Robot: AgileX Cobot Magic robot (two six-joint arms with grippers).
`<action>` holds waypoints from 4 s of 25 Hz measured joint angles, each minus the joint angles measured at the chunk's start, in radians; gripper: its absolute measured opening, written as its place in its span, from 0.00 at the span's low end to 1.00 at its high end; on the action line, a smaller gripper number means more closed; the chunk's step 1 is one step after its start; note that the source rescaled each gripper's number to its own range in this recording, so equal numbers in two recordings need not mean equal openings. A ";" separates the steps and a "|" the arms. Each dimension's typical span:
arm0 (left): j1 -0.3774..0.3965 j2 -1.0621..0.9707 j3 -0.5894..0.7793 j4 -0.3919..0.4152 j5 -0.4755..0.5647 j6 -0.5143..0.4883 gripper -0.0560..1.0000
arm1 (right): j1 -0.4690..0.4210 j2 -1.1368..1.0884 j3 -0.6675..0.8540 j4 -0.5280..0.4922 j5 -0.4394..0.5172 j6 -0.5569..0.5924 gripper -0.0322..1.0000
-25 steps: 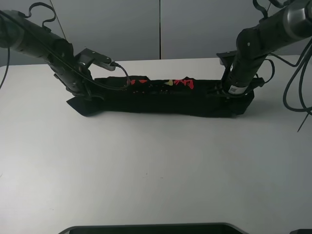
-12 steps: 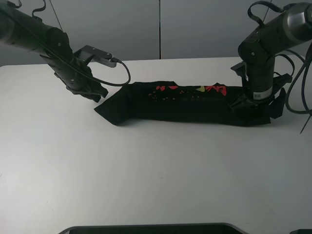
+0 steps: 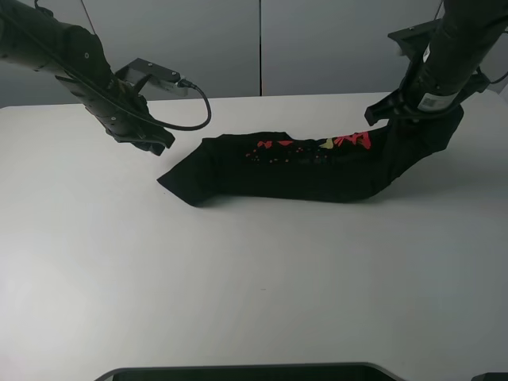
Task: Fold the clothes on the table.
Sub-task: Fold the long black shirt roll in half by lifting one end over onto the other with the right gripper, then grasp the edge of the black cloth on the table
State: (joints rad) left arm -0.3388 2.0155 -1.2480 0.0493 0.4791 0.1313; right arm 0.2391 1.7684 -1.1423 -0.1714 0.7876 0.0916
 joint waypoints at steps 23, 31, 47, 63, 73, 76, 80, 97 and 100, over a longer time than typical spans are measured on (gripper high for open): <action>0.000 -0.135 -0.042 0.079 0.025 0.002 0.59 | 0.262 -0.009 -0.020 0.610 -0.247 -0.294 0.11; 0.000 -0.249 -0.049 0.079 -0.017 0.002 0.59 | 0.303 0.059 -0.046 0.849 -0.296 -0.501 0.11; 0.000 -0.317 -0.073 0.075 0.001 0.002 0.59 | 0.357 0.336 -0.381 0.964 -0.260 -0.521 0.11; -0.071 -0.329 -0.121 0.050 0.034 0.002 0.59 | 0.374 0.564 -0.492 1.141 -0.313 -0.612 0.11; -0.130 -0.329 -0.121 0.044 0.034 0.002 0.59 | 0.376 0.609 -0.537 1.152 -0.383 -0.626 0.51; -0.130 -0.329 -0.121 0.042 0.034 0.002 0.59 | 0.376 0.609 -0.537 1.152 -0.380 -0.636 0.90; -0.130 -0.329 -0.121 0.042 0.034 0.002 0.59 | 0.377 0.611 -0.541 1.152 -0.355 -0.725 1.00; -0.130 -0.441 -0.123 0.060 0.058 0.002 0.59 | 0.321 0.408 -0.532 0.361 0.094 -0.344 0.18; -0.130 -0.441 -0.123 0.060 0.071 0.002 0.59 | 0.319 0.408 -0.496 0.320 0.142 -0.326 0.04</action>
State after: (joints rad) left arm -0.4690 1.5746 -1.3708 0.1097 0.5506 0.1335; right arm 0.5576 2.1762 -1.6379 0.1486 0.9300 -0.2345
